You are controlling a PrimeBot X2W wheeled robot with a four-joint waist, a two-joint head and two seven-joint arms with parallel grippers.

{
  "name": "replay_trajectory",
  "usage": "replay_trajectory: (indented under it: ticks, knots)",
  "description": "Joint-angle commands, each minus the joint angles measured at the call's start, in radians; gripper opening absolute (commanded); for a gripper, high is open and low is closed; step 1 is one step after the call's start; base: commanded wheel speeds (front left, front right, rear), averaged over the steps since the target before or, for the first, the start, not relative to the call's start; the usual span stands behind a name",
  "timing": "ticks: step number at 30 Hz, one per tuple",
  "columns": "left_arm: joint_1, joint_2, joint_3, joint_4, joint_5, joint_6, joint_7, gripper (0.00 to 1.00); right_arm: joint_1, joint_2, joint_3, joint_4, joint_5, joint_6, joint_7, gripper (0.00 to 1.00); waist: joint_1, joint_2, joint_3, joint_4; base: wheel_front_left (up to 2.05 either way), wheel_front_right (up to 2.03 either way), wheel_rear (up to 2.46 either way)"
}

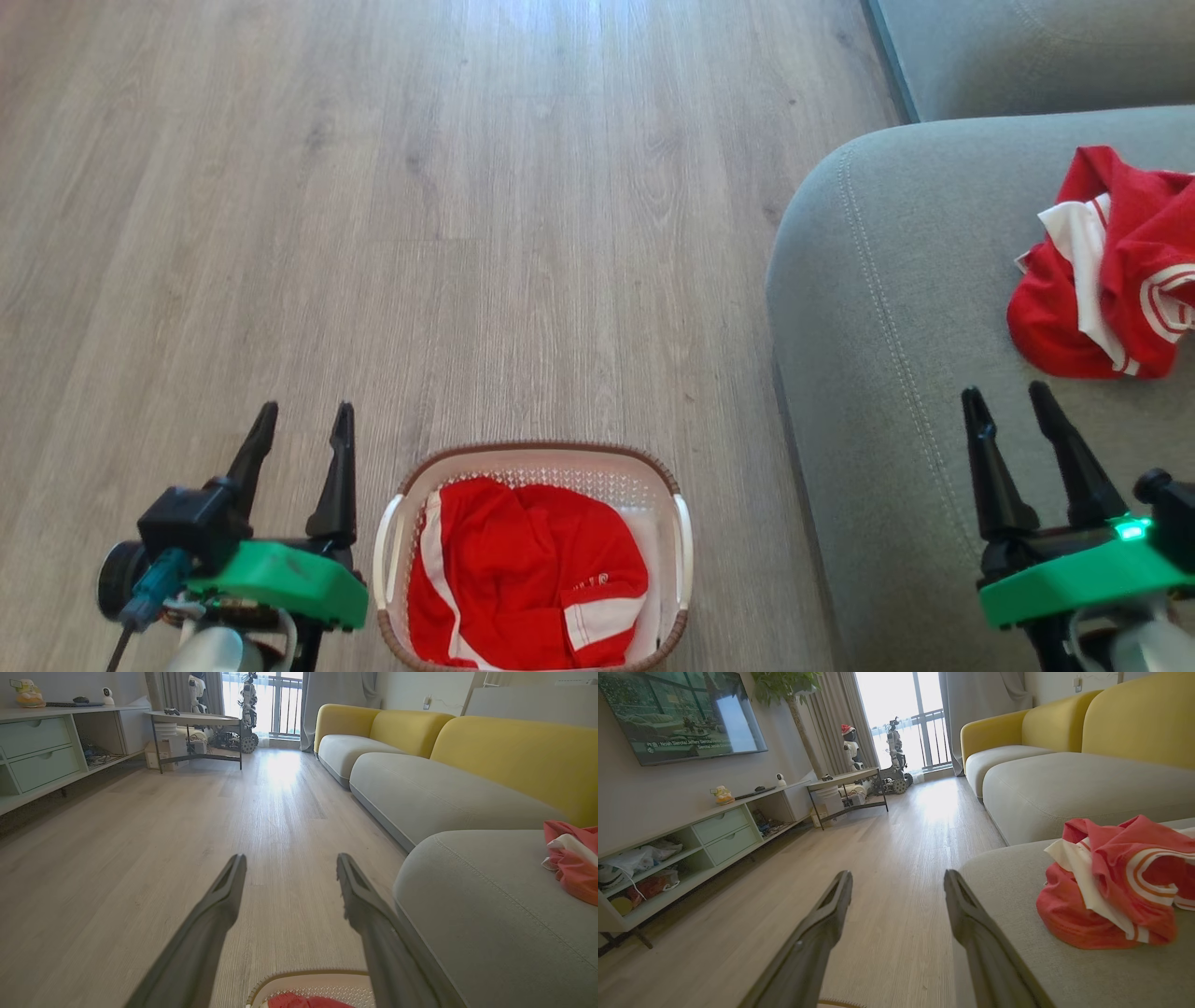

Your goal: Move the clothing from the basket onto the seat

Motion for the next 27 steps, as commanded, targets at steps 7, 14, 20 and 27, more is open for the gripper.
replay_trajectory:
  ticks: [7, 14, 20, 27]
  knots:
    - [-0.025, -0.024, 0.101, -0.03, 0.049, -0.035, -0.013, 1.0, -0.021, -0.002, 0.026, -0.029, -0.027, 0.0, -0.018, 1.0, 0.0, -0.0001, 0.003, -0.002, 0.0, 0.0, 0.0]
    - [-0.015, -0.056, 0.139, -0.024, 0.084, -0.066, -0.013, 1.0, -0.024, 0.003, 0.019, -0.024, -0.045, 0.0, -0.02, 1.0, 0.0, -0.0001, 0.005, -0.001, 0.0, 0.0, 0.0]
    - [-0.008, -0.078, 0.16, -0.021, 0.108, -0.083, -0.013, 1.0, -0.024, 0.005, 0.013, -0.024, -0.049, 0.0, -0.021, 1.0, 0.0, -0.0001, 0.008, -0.002, 0.0, 0.0, 0.0]
    - [-0.012, -0.095, 0.18, -0.009, 0.124, -0.107, -0.013, 1.0, -0.028, 0.009, 0.013, -0.022, -0.047, 0.0, -0.021, 1.0, 0.0, -0.0001, 0.015, -0.005, 0.0, 0.0, 0.0]
